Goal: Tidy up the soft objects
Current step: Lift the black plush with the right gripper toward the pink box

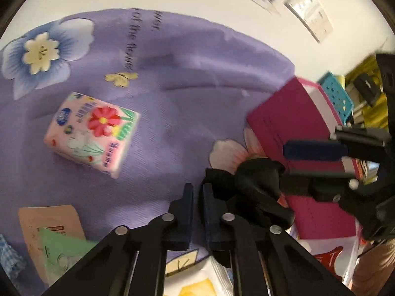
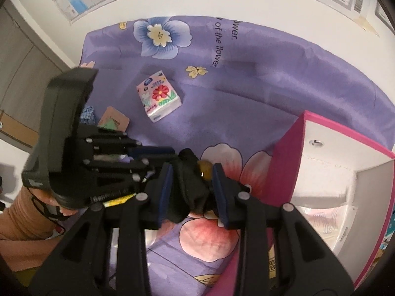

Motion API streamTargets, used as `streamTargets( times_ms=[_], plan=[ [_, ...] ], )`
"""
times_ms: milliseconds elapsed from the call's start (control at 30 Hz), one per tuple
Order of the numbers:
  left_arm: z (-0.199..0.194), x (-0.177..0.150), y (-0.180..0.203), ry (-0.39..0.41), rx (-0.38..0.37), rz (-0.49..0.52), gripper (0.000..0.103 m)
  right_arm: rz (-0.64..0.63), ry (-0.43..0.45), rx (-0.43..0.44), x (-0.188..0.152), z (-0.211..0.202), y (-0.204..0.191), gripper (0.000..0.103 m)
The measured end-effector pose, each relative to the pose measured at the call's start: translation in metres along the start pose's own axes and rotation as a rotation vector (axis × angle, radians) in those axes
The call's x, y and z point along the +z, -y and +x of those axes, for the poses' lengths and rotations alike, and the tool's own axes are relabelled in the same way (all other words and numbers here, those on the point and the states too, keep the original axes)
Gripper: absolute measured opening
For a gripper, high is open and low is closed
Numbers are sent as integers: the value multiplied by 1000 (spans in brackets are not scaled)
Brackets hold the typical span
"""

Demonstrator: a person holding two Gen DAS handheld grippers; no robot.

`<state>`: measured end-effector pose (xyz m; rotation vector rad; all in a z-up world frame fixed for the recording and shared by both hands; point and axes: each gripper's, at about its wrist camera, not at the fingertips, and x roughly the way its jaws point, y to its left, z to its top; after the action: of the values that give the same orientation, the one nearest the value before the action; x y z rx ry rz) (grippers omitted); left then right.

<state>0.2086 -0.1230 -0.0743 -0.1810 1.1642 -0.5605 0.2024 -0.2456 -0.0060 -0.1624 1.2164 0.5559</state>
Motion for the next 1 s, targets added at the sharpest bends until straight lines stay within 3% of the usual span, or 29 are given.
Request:
streamTargets(
  times_ms=[267,400,533,567,600,633,667,700,733,867,1000],
  plan=[
    [-15,1,-9,51,66,-18,4,-26,-43,-32,9,17,-3,36],
    [-13,1,-12,45,57,-28,4,-42,-92,-54,14,31,-4,36],
    [-11,1,-14,37,51,-37,4,-97,-139,-139,17,47,-10,36],
    [-11,0,-14,38,51,-36,4,-107,-147,-145,18,50,-10,35],
    [-12,0,-14,39,50,-31,4,-114,-150,-148,19,52,-8,24],
    [-12,-1,-13,40,46,-27,4,-113,-149,-155,20,53,-7,23],
    [-13,-1,-13,37,35,-26,5,-115,-143,-148,20,53,-5,23],
    [-13,-1,-12,32,15,-25,8,-115,-131,-139,21,52,-4,10],
    [-14,-1,-12,28,-8,-24,10,-114,-116,-139,21,49,-4,7],
    [-18,0,-6,38,-41,-19,32,-88,-30,-88,22,27,1,5],
    [-30,8,0,70,-93,-13,37,-48,93,-24,21,-5,4,5]
  ],
)
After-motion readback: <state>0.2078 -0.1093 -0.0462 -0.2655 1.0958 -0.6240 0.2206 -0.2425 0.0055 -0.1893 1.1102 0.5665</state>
